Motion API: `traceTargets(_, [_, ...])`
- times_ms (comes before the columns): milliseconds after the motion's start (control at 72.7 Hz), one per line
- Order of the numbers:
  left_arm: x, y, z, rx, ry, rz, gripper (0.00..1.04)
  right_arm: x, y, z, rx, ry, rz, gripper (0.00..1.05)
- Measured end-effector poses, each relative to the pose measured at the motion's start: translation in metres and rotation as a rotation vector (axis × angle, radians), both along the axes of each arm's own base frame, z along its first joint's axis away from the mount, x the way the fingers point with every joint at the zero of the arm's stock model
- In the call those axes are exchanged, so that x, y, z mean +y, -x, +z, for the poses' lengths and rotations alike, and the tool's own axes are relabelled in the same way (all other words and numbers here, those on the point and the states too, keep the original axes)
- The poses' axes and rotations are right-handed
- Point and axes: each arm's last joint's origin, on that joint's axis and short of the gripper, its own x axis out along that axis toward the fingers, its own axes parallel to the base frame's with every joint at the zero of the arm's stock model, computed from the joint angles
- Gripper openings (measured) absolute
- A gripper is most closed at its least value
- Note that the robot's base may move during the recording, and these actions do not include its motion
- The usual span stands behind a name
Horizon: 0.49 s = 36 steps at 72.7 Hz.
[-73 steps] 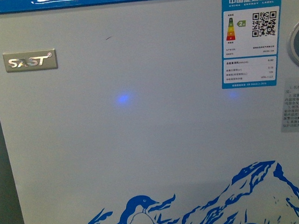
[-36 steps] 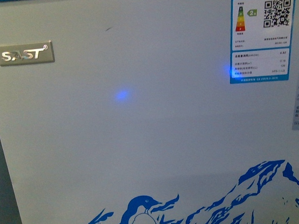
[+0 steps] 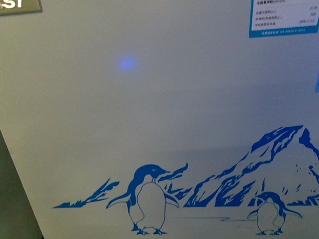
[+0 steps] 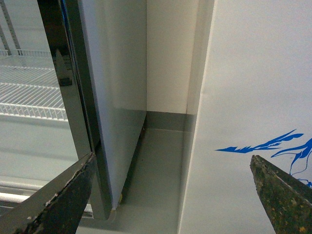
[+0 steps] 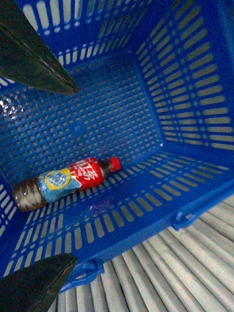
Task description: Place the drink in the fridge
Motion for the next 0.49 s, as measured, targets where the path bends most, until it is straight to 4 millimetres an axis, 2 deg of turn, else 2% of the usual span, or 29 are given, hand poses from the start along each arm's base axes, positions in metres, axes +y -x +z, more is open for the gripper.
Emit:
traceTargets(206, [0.000,0.000,0.000,0.000,0.000,0.000,0.97,-0.013,-0.005,-0.075,0.287,0.105,0.012,0.98])
traceTargets(399, [0.000,0.000,0.000,0.000,0.000,0.000,0.97,-0.009,-0.016,-0.120,0.420,0.145,0.047,0.98])
traceTargets(495, [0.000,0.000,0.000,0.000,0.000,0.000,0.97,-0.012,-0.028,-0.143,0.478,0.168,0.049,0.98])
